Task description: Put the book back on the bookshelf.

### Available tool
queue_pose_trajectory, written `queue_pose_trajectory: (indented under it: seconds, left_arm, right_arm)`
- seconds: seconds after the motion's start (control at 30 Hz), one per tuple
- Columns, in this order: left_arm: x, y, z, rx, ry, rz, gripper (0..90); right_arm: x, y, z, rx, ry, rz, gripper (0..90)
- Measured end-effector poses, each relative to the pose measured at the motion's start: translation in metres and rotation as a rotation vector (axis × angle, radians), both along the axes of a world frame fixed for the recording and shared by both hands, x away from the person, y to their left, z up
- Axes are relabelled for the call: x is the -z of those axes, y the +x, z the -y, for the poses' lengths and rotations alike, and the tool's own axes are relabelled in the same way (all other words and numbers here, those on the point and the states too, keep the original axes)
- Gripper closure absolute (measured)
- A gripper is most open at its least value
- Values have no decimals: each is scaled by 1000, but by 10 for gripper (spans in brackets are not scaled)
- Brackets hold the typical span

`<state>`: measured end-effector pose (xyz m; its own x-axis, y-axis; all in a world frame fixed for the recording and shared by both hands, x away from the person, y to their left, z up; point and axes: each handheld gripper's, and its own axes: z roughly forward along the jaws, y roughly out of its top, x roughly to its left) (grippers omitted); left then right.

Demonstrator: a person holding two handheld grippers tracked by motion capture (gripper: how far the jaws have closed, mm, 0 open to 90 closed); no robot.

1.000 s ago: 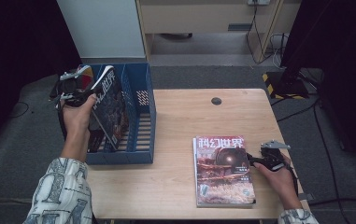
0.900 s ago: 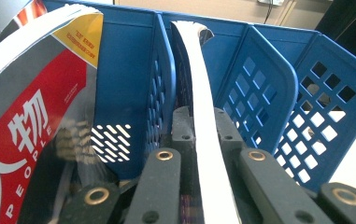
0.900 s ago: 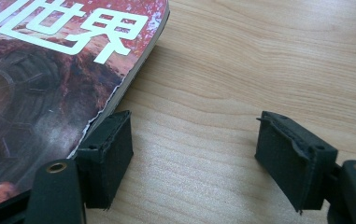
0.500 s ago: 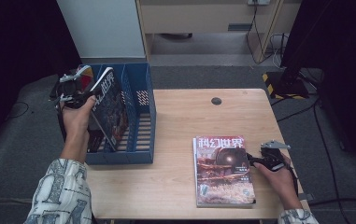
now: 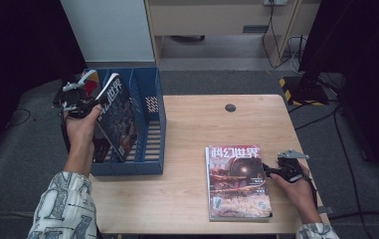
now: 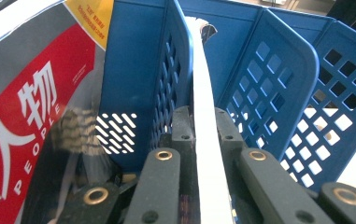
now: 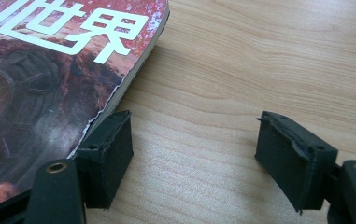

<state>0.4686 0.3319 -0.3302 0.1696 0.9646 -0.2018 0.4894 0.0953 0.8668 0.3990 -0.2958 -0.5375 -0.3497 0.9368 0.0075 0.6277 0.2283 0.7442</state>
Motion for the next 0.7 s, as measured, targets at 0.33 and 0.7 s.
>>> queue_pose_trajectory:
  seconds: [0.33, 0.7]
  left_arm:
    - [3, -5, -1, 0, -5, 6, 807]
    - [2, -12, 1, 24, 22, 20, 655]
  right_arm:
    - [0, 0, 0, 0, 0, 0, 273]
    - [0, 0, 0, 1, 0, 0, 273]
